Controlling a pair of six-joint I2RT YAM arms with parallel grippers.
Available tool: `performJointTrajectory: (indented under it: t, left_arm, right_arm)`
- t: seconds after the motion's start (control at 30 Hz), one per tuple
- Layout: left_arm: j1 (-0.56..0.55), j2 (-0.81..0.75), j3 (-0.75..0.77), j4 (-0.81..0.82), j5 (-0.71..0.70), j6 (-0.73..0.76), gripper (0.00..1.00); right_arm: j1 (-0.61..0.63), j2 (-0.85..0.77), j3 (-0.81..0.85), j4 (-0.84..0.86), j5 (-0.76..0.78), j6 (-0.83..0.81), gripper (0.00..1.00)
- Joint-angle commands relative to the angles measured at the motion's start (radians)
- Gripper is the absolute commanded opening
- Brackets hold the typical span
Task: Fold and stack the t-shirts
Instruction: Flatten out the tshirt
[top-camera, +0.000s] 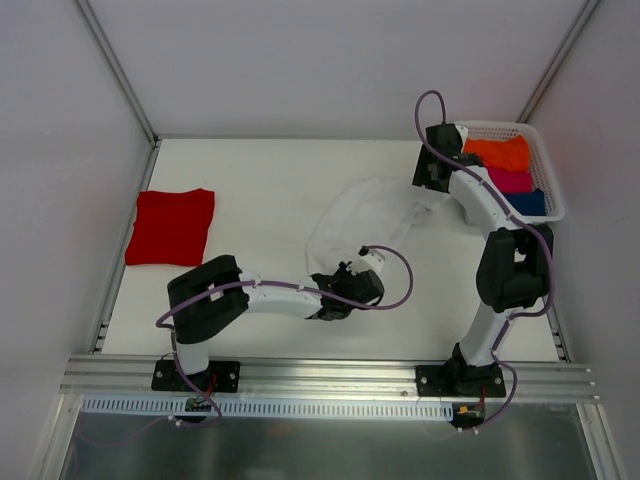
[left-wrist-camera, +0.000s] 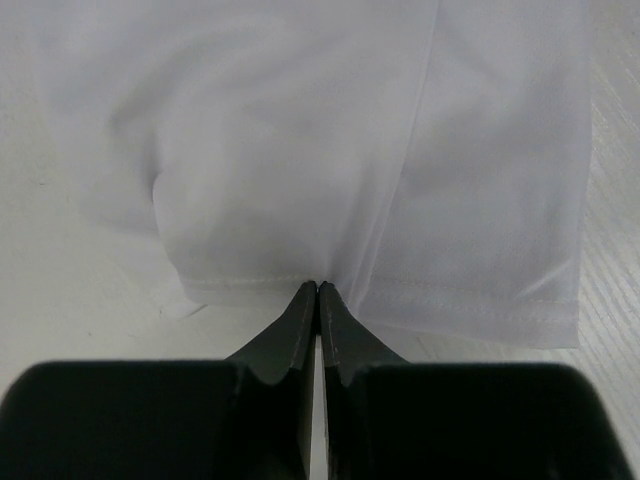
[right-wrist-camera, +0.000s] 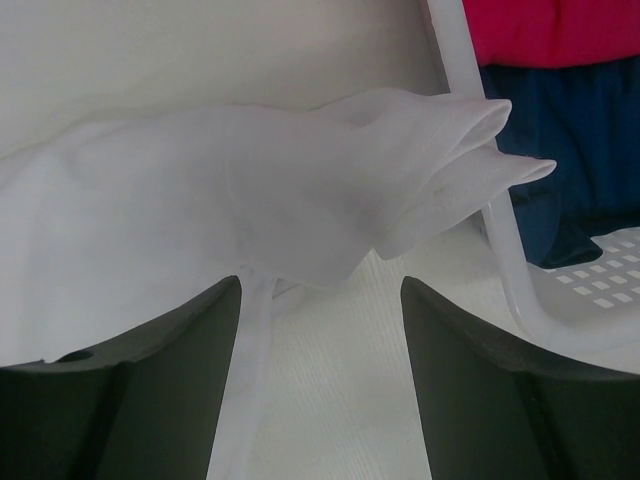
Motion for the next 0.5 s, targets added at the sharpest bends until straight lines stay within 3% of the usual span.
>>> performJointTrajectory:
  t: [0.0,0.17,0.47]
  left_arm:
    - [-0.005,-0.005,0.024,-0.017,-0.010,0.001,0.00]
    - [0.000,-0.057,-0.009,-0.022,-0.060,0.004,0.00]
    - [0.006,-0.089,-0.033,-0.034,-0.044,-0.020,0.00]
  right_arm:
    - [0.000,-0.037,0.001,-0.018,0.035,-0.015,0.69]
    - [-0.016,-0.047,0.020,-0.020,0.050,-0.023,0.69]
    - [-0.042,0.076,0.201,-0.089,0.082,-0.040,0.70]
